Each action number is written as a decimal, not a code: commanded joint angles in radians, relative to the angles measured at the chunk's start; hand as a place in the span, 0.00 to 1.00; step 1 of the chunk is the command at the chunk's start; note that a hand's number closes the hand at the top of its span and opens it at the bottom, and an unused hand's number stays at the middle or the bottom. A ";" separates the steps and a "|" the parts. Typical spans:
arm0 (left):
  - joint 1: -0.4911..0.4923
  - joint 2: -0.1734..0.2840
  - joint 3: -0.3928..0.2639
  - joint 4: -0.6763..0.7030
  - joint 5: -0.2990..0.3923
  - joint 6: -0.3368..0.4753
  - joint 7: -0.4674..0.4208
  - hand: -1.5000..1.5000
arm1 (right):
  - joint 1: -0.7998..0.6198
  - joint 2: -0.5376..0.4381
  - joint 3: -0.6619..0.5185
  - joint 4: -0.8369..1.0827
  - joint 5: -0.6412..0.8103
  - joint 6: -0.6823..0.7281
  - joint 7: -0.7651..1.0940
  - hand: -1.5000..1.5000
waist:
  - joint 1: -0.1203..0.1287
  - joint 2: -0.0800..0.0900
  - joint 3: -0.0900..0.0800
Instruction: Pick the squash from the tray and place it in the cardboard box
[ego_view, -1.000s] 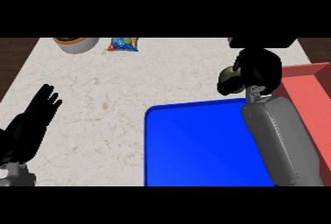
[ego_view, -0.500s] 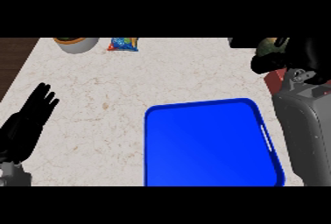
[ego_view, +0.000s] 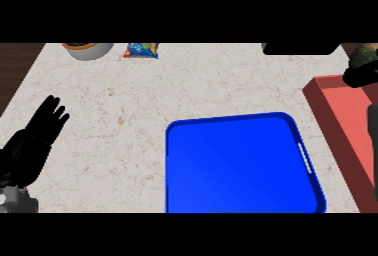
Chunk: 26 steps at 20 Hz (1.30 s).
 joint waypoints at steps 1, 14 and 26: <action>0.021 0.004 0.001 -0.052 0.013 -0.015 0.004 0.50 | 0.034 -0.067 -0.078 0.090 -0.042 -0.052 -0.098 1.00 | 0.007 0.001 0.000; 0.004 -0.031 -0.026 -0.031 -0.034 0.032 0.016 0.50 | 0.154 -0.126 -0.212 0.318 -0.152 -0.300 -0.357 1.00 | 0.005 0.002 0.000; 0.000 0.009 0.023 0.005 0.017 -0.018 0.011 0.50 | 0.241 -0.052 -0.269 0.493 -0.295 -0.331 -0.426 0.00 | 0.004 0.001 0.000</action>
